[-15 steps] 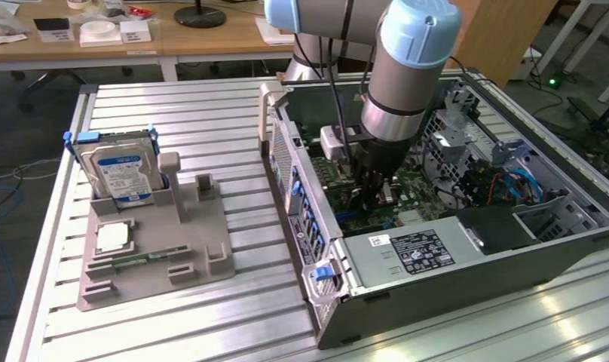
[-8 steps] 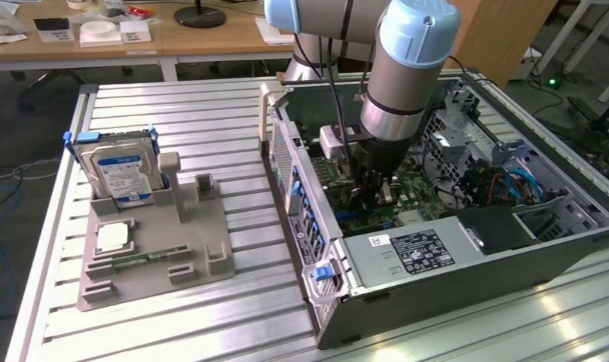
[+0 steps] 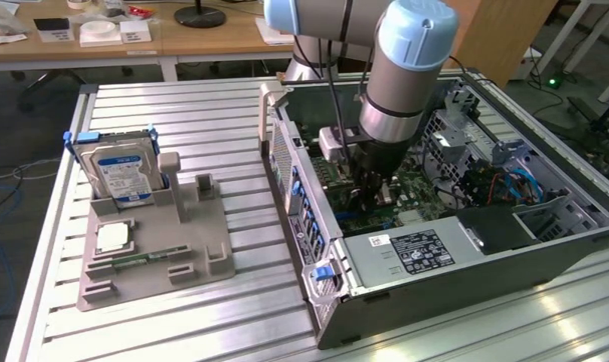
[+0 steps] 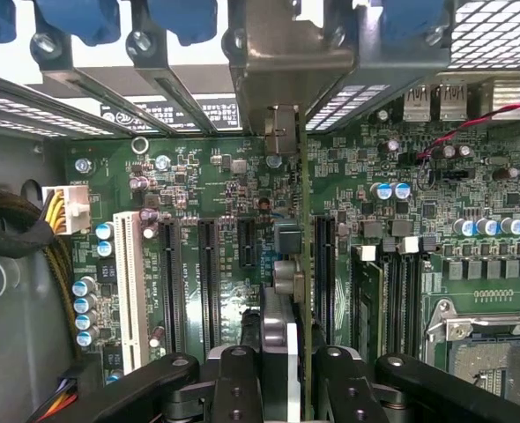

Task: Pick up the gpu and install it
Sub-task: 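Insert the gpu into the slot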

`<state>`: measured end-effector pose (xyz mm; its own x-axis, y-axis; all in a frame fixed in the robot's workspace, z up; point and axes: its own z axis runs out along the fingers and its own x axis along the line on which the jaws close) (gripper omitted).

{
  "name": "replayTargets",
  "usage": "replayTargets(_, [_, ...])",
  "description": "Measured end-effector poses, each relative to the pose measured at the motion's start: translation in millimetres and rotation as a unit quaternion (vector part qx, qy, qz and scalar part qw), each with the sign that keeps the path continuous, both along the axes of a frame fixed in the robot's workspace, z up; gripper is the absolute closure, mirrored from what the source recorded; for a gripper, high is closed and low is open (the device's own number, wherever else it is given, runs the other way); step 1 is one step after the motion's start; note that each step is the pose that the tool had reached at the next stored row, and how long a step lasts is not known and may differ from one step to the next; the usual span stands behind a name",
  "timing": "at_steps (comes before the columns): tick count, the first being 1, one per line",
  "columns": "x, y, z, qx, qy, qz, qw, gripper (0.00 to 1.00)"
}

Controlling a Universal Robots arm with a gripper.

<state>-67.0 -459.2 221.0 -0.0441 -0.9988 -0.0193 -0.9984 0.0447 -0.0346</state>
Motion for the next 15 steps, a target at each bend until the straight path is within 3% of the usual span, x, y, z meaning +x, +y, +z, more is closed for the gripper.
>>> replayTargets(15, [-1.1, 0.0, -5.2, 0.0002, 0.0, 0.0, 1.0, 0.72])
